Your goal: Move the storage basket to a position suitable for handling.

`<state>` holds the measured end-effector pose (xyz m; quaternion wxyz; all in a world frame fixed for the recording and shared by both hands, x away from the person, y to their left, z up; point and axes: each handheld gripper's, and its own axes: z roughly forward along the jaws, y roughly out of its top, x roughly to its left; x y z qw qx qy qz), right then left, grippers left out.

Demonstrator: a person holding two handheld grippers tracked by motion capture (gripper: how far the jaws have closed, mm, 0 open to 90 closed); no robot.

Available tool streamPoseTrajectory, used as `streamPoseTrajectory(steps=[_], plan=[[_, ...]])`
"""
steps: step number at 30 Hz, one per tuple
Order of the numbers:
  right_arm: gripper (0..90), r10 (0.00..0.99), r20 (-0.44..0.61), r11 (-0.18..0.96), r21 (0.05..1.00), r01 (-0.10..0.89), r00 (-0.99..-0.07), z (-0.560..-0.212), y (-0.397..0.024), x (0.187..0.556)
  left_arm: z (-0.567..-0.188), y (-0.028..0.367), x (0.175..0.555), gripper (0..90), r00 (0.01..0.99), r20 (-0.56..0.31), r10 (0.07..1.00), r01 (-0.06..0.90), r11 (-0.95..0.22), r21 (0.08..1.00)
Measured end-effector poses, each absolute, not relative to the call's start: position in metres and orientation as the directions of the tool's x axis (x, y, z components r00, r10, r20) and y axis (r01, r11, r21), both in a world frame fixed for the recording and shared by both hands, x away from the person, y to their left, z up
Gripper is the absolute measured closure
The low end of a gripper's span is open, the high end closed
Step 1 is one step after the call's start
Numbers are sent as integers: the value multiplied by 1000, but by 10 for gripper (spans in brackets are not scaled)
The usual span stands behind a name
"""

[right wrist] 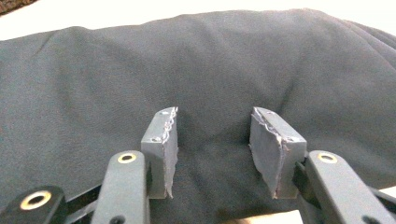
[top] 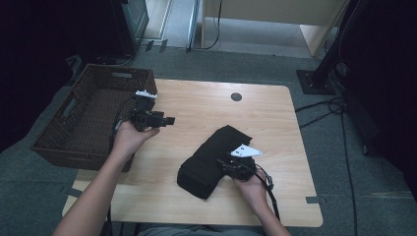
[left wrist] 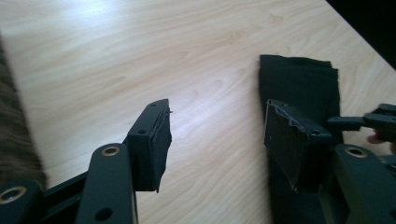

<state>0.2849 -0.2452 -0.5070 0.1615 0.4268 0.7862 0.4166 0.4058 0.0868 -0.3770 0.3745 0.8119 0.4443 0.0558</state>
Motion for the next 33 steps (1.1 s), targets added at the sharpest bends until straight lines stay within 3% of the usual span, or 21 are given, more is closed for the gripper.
streamPoseTrajectory(steps=[16,33], plan=[[517,808,96,290,794,534,-581,-507,-245,284,-360,136,444,418,513,-181,839,705,-291,647],[516,806,102,285,796,533,-583,-508,-246,285,-387,161,462,423,423,-203,883,760,-224,611]])
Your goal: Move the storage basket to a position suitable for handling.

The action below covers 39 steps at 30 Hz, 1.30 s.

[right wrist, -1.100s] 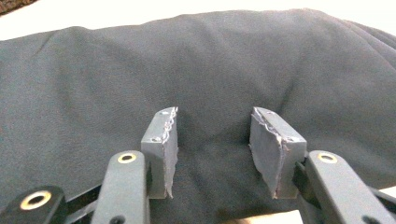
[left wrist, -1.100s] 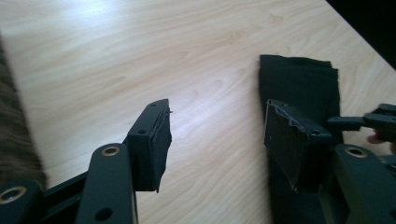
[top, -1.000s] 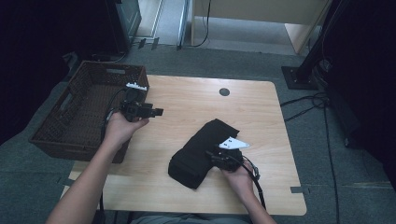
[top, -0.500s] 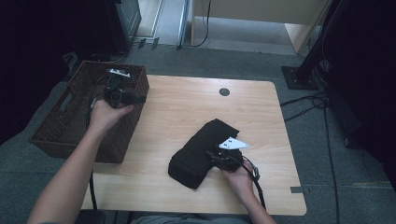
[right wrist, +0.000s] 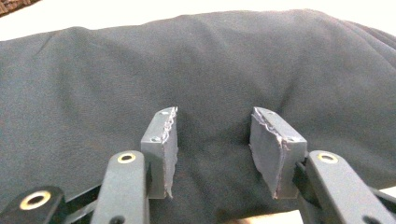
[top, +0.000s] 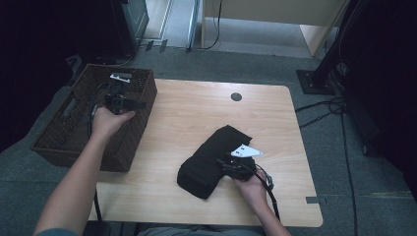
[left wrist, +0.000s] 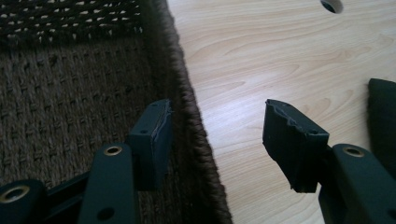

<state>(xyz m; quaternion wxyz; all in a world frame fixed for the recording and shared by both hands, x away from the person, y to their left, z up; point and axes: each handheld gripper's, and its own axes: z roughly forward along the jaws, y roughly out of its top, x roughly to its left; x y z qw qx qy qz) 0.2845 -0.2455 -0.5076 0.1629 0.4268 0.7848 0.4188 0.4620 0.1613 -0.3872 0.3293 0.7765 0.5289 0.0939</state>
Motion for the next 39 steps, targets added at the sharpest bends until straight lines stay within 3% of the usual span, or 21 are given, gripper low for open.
streamPoseTrajectory(steps=[8,23,39], plan=[[516,806,102,284,797,533,-583,-508,-246,285,-401,155,464,463,426,-190,884,779,-253,573],[516,807,101,283,798,531,-582,-508,-245,284,-405,153,462,772,392,-176,903,782,-226,581],[518,807,109,276,799,535,-580,-509,-244,284,-406,120,448,783,484,-174,858,751,-305,586]])
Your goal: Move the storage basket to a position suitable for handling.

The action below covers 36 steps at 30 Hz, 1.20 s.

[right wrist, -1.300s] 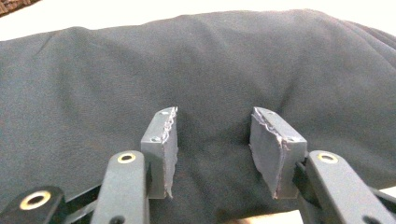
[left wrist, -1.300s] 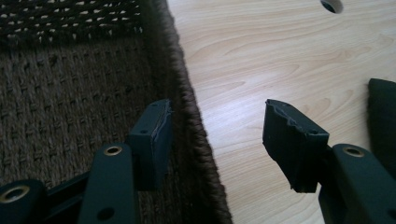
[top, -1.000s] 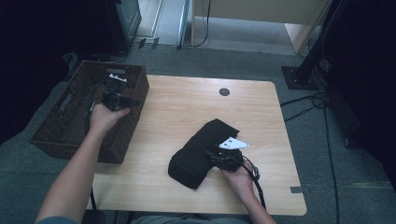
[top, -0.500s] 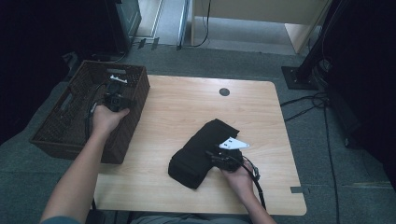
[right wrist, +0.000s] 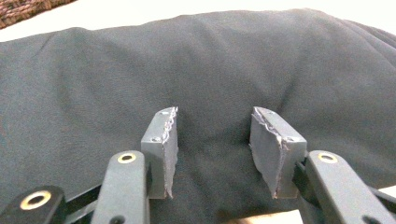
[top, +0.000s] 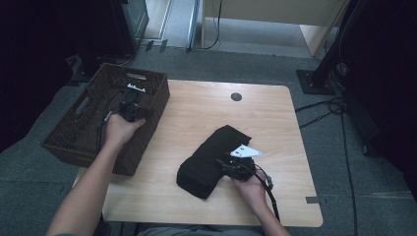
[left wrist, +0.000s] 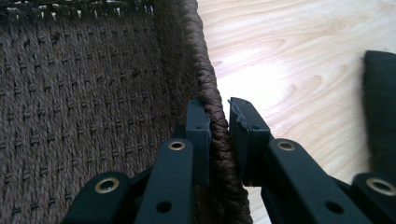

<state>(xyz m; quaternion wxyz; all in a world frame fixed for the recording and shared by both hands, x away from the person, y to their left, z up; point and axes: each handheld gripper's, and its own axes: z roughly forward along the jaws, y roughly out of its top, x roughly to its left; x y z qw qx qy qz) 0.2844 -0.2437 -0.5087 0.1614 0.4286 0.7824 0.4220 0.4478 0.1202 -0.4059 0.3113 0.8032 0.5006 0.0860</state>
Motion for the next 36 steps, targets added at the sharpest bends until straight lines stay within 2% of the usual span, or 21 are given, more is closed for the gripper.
streamPoseTrajectory(steps=[17,36], plan=[[518,809,106,277,799,533,-579,-509,-243,284,-407,55,417,780,662,-166,731,658,-461,595],[519,811,105,274,801,533,-575,-509,-243,283,-408,48,409,783,666,-176,725,658,-459,597]])
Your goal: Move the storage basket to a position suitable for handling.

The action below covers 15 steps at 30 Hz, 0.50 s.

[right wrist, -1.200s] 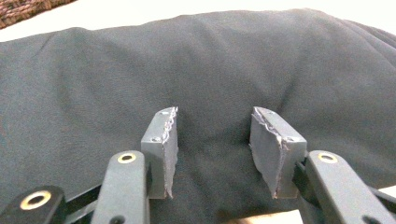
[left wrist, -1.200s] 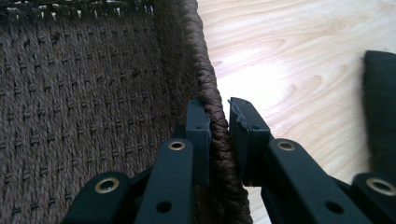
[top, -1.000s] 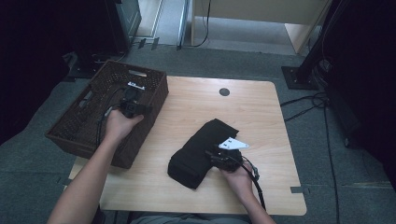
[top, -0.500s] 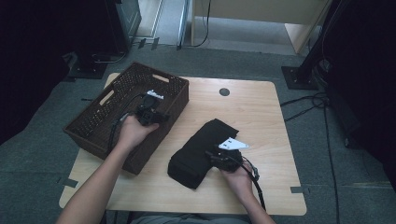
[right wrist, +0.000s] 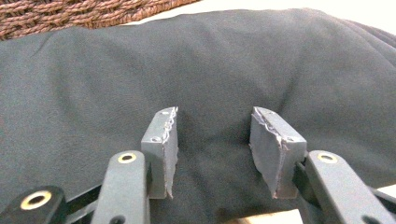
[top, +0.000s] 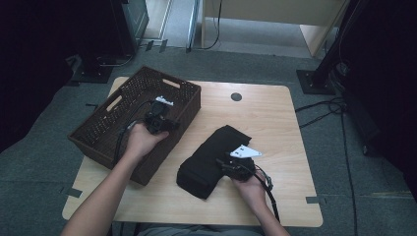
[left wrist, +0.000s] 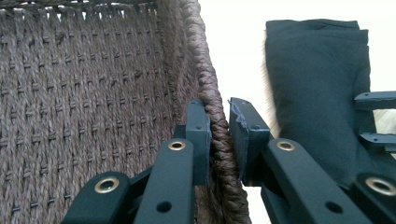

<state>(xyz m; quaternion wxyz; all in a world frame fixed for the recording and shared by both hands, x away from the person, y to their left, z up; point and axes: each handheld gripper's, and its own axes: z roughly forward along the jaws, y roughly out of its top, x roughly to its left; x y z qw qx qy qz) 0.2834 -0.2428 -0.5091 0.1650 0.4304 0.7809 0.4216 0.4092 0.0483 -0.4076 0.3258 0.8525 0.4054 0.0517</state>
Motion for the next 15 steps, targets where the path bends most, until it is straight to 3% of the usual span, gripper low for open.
streamPoseTrajectory(steps=[6,9,12,15], plan=[[519,810,104,276,801,531,-578,-509,-243,283,-412,57,410,748,643,-250,724,683,-395,615],[519,809,105,276,801,531,-579,-509,-244,283,-407,56,408,727,647,-220,730,677,-416,608],[519,808,106,277,800,532,-579,-509,-244,283,-397,58,404,630,643,-189,742,661,-414,625],[519,808,112,274,799,536,-579,-509,-244,283,-386,61,399,589,633,-198,748,661,-390,641]])
